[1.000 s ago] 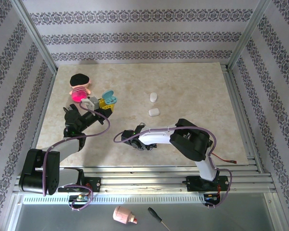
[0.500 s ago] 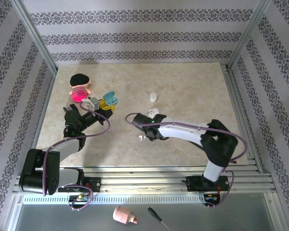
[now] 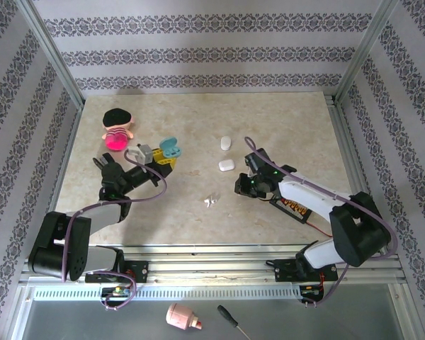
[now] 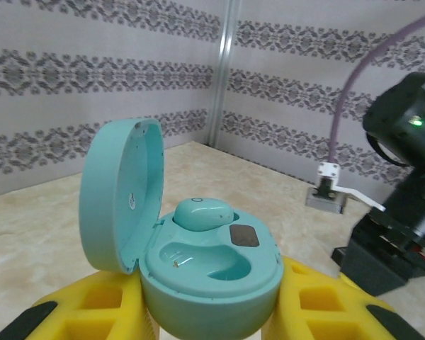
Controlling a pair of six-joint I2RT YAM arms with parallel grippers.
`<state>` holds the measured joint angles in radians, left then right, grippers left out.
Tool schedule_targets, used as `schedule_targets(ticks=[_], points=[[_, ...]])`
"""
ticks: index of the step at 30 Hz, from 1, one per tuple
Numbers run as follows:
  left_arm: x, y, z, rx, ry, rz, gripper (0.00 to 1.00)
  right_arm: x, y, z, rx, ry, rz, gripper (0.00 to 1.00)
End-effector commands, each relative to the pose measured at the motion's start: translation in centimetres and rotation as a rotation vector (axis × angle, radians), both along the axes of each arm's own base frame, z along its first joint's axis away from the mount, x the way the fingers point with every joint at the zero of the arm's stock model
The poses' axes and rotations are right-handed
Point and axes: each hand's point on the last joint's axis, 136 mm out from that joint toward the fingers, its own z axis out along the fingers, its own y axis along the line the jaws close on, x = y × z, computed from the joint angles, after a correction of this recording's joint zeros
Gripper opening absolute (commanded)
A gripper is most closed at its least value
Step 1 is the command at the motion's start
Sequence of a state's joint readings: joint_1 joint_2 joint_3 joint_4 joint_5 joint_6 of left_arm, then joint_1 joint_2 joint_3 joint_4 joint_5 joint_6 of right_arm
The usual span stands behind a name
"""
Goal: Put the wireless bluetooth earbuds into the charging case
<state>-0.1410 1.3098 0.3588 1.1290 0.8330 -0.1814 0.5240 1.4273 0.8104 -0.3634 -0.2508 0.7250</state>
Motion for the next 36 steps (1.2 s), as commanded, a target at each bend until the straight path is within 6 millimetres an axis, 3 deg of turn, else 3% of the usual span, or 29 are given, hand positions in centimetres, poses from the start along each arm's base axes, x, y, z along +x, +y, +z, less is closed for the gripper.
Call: schedule_targets(ticks=[1,7,16,21,32,36], points=[[-0.2,-1.9,0.5,0.055,-0.056,-0.039,0.17,0.2,2.1,3.4,0.199,-0.031,0.025,0.17],[-0.7,-4.9,-0.3,0.127,-0.087,-0.078,0.17,0.9,1.6,8.3,0.272,-0.148,0.046,0.18],[-0.7,-8.3,-0.5,0.184,-0.127,-0.127,0.17,1.6,4.4,16.9,0.437,-0.313,0.137,0.18],[-0.1,-9.2,-0.3,0.195,-0.146,-0.11,0.17,2.0,6.3,19.8,0.434,-0.379,0.214,0.18],[0.9,-10.1,0.7,0.16,-0.176,-0.084,0.17,3.6,11.7,21.3,0.446,-0.411,0.334,0.18],[0.8,-10.1,0.9,0.158,-0.181,-0.083,0.17,4.1,12.4,20.7,0.437,-0.402,0.34,0.18]])
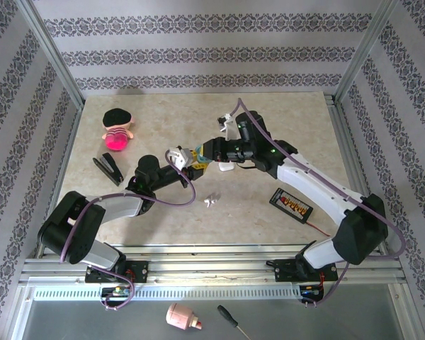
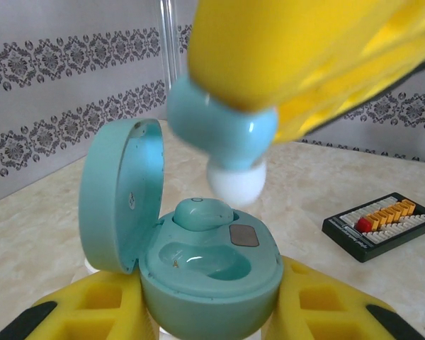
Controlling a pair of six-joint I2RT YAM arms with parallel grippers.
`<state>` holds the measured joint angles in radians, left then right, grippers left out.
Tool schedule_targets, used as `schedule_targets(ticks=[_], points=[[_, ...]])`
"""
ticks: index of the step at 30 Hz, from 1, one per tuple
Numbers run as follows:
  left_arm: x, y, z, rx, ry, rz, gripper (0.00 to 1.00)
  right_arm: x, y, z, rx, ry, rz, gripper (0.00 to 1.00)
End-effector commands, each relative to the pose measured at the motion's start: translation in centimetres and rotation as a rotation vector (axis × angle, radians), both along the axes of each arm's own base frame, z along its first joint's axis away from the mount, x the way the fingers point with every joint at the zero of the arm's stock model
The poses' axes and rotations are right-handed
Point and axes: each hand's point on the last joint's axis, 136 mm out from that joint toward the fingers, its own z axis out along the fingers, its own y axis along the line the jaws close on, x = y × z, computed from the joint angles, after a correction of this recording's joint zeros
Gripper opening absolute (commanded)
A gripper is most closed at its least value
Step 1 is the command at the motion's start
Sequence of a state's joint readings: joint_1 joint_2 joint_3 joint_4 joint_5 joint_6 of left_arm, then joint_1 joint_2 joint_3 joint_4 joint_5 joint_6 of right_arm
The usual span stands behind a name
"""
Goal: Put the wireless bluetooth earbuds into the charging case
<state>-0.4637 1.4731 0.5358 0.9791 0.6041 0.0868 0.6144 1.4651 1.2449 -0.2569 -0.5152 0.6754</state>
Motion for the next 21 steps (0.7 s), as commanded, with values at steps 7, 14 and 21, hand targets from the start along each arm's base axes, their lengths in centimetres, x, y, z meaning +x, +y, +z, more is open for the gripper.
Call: schedule_targets(ticks=[7,14,21], points=[[0.4,-0.4,2.9,-0.054,-0.092,0.01,0.17,0.6,0.8,0.0,-0.005,-0.025,0.018,0.18],[0.9,-0.6,3.4,-0.086,-0.105,0.014,0.17,0.7,0.8,-1.2,-0.016,-0.005,0.012,0.18],[0.8,-0.5,3.7,-0.091,-0.11,0.011,0.17,1.0,0.4,-2.0,-0.032,0.005,-0.003,0.18]])
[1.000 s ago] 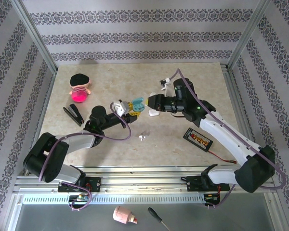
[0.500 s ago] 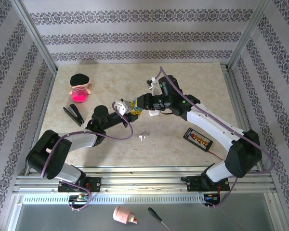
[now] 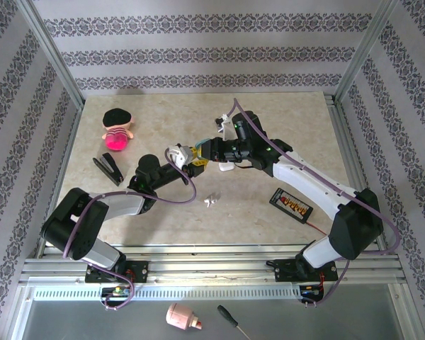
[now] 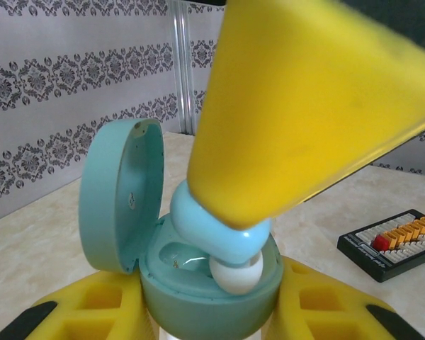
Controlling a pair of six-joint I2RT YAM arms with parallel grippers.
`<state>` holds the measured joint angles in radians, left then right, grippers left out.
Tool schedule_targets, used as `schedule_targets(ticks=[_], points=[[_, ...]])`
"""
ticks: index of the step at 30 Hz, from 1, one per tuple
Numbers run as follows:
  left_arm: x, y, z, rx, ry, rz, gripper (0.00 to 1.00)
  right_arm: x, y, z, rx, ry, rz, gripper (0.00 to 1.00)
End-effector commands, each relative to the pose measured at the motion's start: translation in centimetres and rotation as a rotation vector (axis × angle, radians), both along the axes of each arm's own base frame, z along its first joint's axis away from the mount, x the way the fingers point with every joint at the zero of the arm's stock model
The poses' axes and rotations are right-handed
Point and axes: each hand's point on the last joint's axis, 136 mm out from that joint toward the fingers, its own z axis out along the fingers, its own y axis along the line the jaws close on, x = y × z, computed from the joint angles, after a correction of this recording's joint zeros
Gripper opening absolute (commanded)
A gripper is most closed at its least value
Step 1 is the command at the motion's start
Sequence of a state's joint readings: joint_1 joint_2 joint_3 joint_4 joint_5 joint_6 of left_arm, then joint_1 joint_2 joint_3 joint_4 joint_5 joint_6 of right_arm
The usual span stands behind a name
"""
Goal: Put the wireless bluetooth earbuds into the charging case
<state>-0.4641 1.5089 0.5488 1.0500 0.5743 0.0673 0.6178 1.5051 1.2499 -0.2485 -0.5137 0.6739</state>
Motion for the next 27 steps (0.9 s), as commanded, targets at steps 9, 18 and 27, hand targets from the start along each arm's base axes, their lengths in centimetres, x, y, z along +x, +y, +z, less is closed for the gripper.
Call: schedule_targets(ticks=[9,18,27], points=[[-0.2,-0.5,2.8,-0.05,-0.081,-0.014,0.18,0.6,-0.9,-0.6,-0.023,-0.029,-0.035,0.17],[-0.4,-0.8,2.5,-0.049,-0.078,-0.037,0.17,1.0,-1.5,-0.6,-0.017,-0.036,-0.052,0.17],[-0.2,-0.5,2.7,-0.038,-0.081,-0.016,0.17,-0.1,0.3,-1.0,0.005,-0.007,0.025,0.17]])
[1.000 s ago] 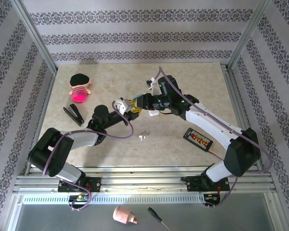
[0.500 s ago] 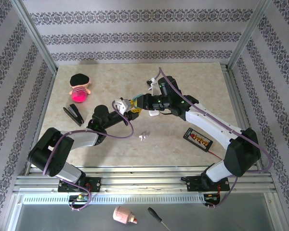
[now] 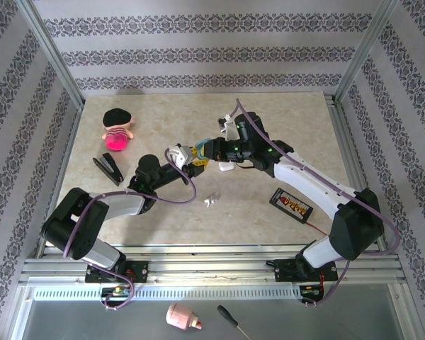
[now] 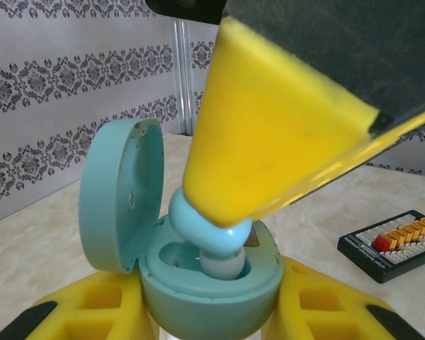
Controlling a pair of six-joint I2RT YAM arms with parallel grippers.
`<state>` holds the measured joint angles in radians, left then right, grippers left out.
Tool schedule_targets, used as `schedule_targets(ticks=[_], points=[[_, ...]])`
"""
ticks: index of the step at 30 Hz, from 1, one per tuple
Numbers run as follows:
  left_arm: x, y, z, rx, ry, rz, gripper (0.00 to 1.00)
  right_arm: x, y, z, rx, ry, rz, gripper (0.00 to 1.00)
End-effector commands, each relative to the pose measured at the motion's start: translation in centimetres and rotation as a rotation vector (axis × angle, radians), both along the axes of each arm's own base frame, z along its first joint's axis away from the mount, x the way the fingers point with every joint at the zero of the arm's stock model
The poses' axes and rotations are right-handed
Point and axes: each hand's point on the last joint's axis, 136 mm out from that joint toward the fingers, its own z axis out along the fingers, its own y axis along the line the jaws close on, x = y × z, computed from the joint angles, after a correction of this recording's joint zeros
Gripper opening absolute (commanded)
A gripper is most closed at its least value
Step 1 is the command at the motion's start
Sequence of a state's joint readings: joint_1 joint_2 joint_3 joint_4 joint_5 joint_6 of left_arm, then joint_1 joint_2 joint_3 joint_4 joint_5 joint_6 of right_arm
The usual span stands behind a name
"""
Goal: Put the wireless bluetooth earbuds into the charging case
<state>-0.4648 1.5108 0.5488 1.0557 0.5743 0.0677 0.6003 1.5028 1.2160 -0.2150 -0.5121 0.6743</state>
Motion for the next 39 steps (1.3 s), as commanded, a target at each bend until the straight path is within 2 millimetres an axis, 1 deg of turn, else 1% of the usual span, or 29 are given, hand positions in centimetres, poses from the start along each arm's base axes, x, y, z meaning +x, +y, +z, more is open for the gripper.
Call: schedule_targets(ticks=[1,3,5,6,9,15,19,21,22,25,27,30,33,36,39], points=[[-0.2,-0.5,2.7,-0.037,-0.079,-0.016,0.18,-0.6,0.8,-0.5,-0.004,-0.004,0.041,0.17],[-0.2,-0.5,2.8,-0.04,-0.08,-0.018,0.17,-0.5,0.5,-1.0,-0.016,0.008,0.028,0.19],[-0.3,-0.5,3.0,-0.043,-0.083,-0.019,0.17,-0.3,0.0,-1.4,-0.028,0.009,0.005,0.26],[-0.3,-0.5,3.1,-0.045,-0.085,-0.02,0.18,-0.3,-0.2,-1.5,-0.038,0.01,-0.003,0.27],[-0.3,-0.5,3.3,-0.046,-0.086,-0.02,0.17,-0.2,-0.6,-1.1,-0.044,-0.004,-0.015,0.31],[-0.3,-0.5,3.0,-0.042,-0.084,-0.017,0.17,-0.2,-1.8,0.7,-0.052,-0.074,-0.028,0.44],[-0.2,-0.5,2.7,-0.034,-0.085,-0.014,0.17,-0.9,-2.2,2.7,-0.036,-0.152,-0.002,0.54],[-0.2,-0.4,2.5,-0.02,-0.087,-0.012,0.17,-0.9,-2.6,3.6,-0.039,-0.192,-0.007,0.58],[-0.3,-0.5,2.3,-0.011,-0.087,-0.016,0.17,-0.6,-3.0,3.9,-0.049,-0.211,-0.032,0.61],[-1.2,-0.8,2.1,0.016,-0.086,-0.067,0.17,0.8,-4.1,3.9,-0.086,-0.233,-0.108,0.75],[-1.7,-0.9,2.1,0.034,-0.075,-0.086,0.17,1.8,-4.2,3.8,-0.085,-0.21,-0.131,0.8],[-2.1,-0.7,2.3,0.033,-0.085,-0.085,0.17,3.2,-3.7,3.4,-0.06,-0.158,-0.148,0.82],[-2.3,-0.6,2.7,0.039,-0.084,-0.089,0.17,4.0,-3.0,2.7,-0.047,-0.122,-0.138,0.82],[-2.1,-0.6,3.1,0.029,-0.087,-0.079,0.17,4.0,-2.5,2.2,-0.032,-0.099,-0.115,0.82],[-1.7,-0.4,3.2,0.023,-0.088,-0.058,0.17,3.6,-2.5,1.6,-0.031,-0.083,-0.111,0.81]])
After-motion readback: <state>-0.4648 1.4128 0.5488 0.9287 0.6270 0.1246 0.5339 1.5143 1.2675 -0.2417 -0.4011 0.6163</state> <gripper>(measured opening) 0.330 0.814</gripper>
